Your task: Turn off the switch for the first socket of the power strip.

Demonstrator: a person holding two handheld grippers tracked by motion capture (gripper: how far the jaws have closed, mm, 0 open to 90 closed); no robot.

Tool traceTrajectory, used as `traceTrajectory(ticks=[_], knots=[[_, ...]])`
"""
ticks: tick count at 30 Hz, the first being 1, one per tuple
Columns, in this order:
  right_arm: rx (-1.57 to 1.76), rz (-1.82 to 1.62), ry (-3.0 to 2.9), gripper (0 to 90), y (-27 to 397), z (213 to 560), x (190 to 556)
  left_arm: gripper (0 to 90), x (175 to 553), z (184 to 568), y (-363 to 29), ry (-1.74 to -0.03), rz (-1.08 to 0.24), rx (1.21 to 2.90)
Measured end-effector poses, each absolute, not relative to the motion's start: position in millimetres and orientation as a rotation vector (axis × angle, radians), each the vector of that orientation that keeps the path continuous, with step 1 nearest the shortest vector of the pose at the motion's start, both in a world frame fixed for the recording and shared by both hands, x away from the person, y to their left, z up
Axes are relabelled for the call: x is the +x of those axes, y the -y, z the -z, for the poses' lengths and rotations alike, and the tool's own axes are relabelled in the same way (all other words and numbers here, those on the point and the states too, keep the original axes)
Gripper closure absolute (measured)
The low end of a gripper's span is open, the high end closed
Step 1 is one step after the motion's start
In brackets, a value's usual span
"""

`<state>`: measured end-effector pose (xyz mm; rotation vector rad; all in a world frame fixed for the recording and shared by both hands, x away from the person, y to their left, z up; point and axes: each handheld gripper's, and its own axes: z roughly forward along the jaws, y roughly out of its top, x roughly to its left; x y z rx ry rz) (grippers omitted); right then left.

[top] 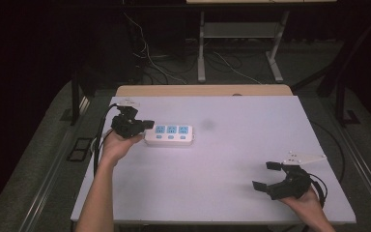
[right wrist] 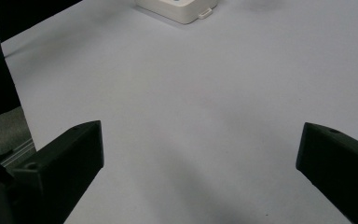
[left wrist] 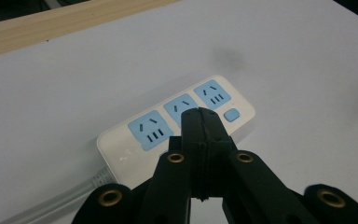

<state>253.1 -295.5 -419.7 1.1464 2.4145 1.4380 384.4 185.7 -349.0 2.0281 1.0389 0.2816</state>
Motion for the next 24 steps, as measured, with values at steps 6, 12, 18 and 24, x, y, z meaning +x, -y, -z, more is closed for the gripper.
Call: traceTrajectory(ticks=[6, 12, 18, 24], knots=[[1.150, -1.441, -2.409, 0.5, 296.7, 419.3, 253.2, 89.4, 368.0, 343.6, -189.7, -1.012, -0.320, 2.012], [1.152, -1.439, -2.407, 0.5, 296.8, 419.0, 253.0, 89.3, 352.2, 340.2, -195.8, -0.998, -0.350, 1.957], [1.158, -1.444, -2.401, 0.5, 297.1, 418.9, 253.2, 89.3, 336.7, 339.5, -199.4, -0.981, -0.368, 1.902], [1.159, -1.441, -2.401, 0.5, 296.9, 419.2, 253.3, 89.3, 323.0, 343.8, -199.9, -0.962, -0.378, 1.883]])
